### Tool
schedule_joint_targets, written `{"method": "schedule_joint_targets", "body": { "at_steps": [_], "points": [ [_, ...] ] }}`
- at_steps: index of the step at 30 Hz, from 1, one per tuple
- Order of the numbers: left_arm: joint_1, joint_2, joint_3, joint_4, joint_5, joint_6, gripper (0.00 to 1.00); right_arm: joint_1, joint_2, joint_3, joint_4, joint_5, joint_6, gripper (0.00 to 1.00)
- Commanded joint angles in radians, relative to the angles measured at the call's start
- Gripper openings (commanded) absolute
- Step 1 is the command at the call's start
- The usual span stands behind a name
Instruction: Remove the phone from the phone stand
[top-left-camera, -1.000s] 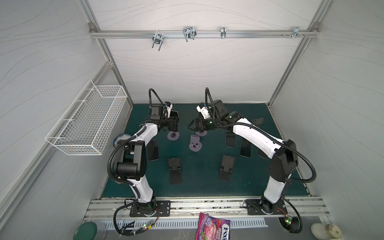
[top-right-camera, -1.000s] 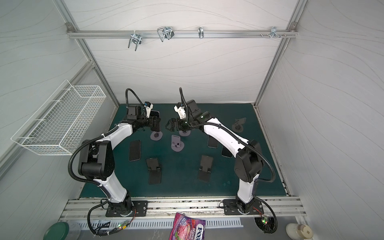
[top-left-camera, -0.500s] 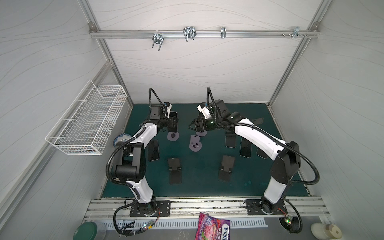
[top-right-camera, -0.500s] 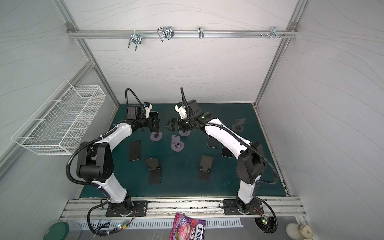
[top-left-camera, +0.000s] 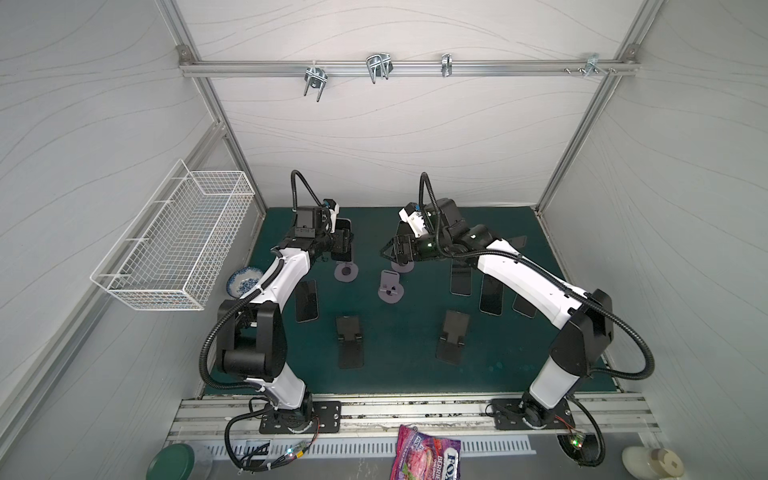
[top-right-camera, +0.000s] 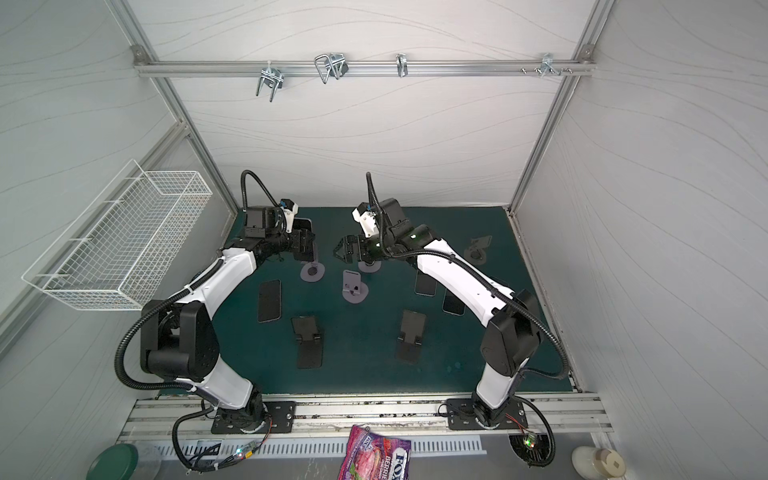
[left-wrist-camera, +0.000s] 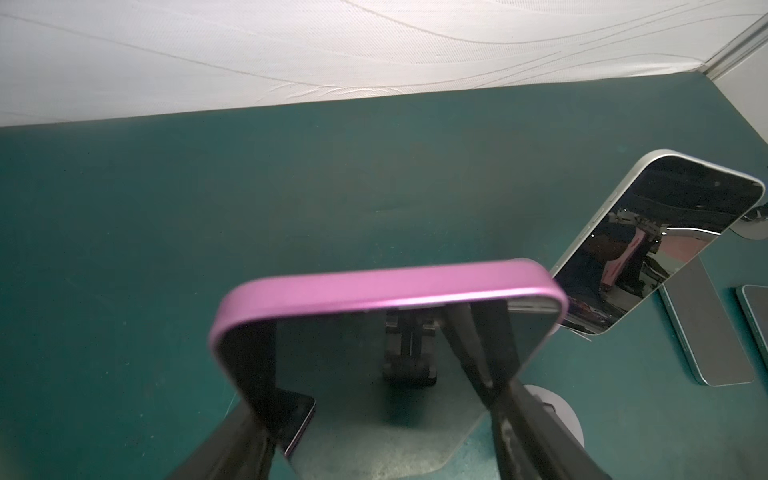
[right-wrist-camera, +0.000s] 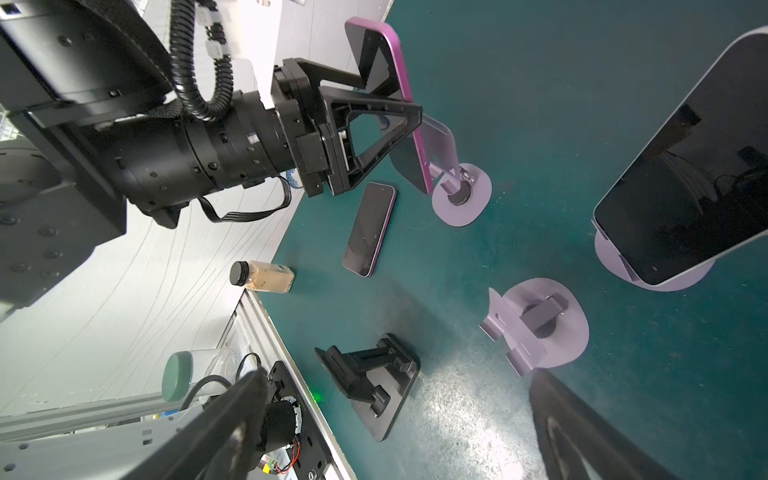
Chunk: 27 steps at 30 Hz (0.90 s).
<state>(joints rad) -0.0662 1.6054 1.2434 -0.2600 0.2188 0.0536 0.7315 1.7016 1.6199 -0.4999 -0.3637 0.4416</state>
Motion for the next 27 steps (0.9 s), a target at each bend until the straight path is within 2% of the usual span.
{"method": "schedule_joint_targets", "body": {
  "at_steps": [1,8,15,21,27],
  "points": [
    [-0.003,-0.062,0.075,-0.018,-0.054,-0.048,0.64,-0.003,-0.037,0.013,-0.027,0.001,0.004,0.99],
    [-0.027,-0.165,0.083,-0.125,-0.127,-0.17,0.62,-0.003,-0.068,0.01,-0.057,0.012,0.031,0.99],
    [-0.057,-0.276,0.093,-0.214,-0.137,-0.282,0.63,0.002,-0.146,-0.016,-0.105,0.022,0.036,0.99],
    [-0.145,-0.359,0.093,-0.305,-0.194,-0.343,0.62,0.002,-0.251,-0.092,-0.133,0.034,0.045,0.99],
    [-0.234,-0.455,0.103,-0.408,-0.223,-0.401,0.62,-0.001,-0.337,-0.1,-0.238,0.068,0.02,0.99]
  ]
}}
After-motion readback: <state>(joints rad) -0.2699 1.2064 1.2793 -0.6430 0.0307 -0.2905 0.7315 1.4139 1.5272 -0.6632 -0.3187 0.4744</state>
